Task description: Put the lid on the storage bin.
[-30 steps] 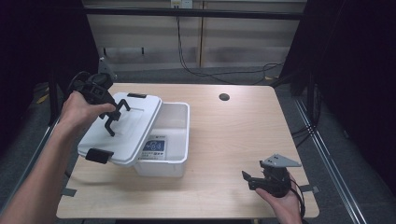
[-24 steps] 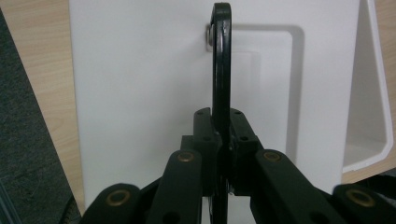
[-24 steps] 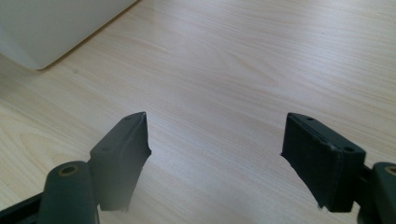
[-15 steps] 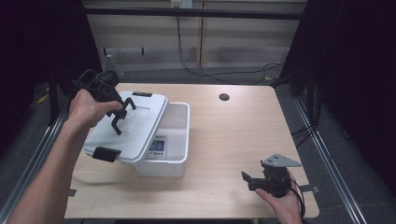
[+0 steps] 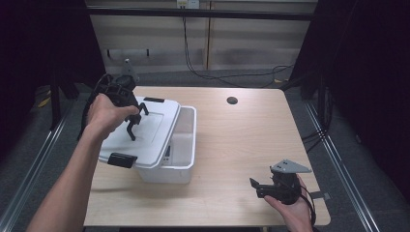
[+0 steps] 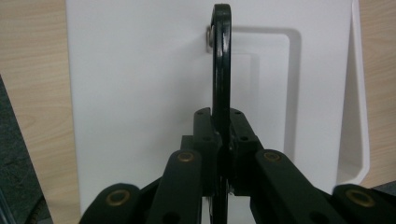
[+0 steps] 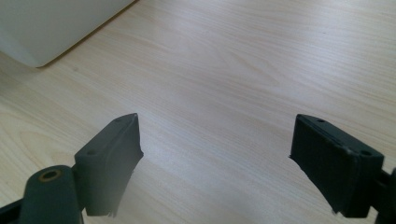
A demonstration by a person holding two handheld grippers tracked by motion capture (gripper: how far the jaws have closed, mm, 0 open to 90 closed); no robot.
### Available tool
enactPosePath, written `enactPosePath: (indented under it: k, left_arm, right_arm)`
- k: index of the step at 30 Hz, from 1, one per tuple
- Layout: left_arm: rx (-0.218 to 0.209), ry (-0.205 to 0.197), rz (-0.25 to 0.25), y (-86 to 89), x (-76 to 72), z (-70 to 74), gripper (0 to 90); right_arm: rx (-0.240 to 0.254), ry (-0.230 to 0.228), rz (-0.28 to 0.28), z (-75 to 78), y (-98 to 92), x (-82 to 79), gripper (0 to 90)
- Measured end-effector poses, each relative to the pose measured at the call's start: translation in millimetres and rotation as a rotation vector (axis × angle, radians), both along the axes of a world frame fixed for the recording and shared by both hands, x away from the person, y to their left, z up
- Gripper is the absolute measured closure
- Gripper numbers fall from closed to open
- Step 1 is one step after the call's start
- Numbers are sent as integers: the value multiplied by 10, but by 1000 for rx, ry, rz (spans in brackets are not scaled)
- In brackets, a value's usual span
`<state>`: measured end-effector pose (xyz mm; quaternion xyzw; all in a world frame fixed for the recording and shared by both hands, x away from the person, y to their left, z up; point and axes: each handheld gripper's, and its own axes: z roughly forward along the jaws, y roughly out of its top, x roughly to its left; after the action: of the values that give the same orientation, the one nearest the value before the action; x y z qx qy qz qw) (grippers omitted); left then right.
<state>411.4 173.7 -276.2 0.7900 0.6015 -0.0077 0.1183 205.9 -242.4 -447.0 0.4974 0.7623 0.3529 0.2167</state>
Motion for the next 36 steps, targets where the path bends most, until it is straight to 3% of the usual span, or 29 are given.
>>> enactPosePath:
  k: [9, 11, 13, 20, 24, 28, 36]
  left_arm:
    - [-33, 0, 13, -166, -34, -33, 847]
    - [-19, 3, 21, -208, -36, -32, 847]
    - [-10, 5, 37, -238, -39, -35, 847]
    - [-36, 12, 102, -278, -11, -55, 847]
    - [-17, 17, 134, -284, -3, -65, 847]
    - [-38, 16, 173, -298, -13, -62, 846]
    - [-62, 29, 169, -336, 12, -78, 845]
  right_arm:
    - [5, 0, -2, 0, 2, 4, 147]
    - [1, -2, 1, -1, 1, 4, 147]
    - [4, -2, 0, 0, 3, 5, 147]
    - [5, -2, 2, 1, 2, 0, 147]
    - [6, -2, 4, 0, 3, 1, 148]
    - [5, -2, 4, 0, 2, 1, 148]
    - [8, 0, 5, -1, 2, 0, 149]
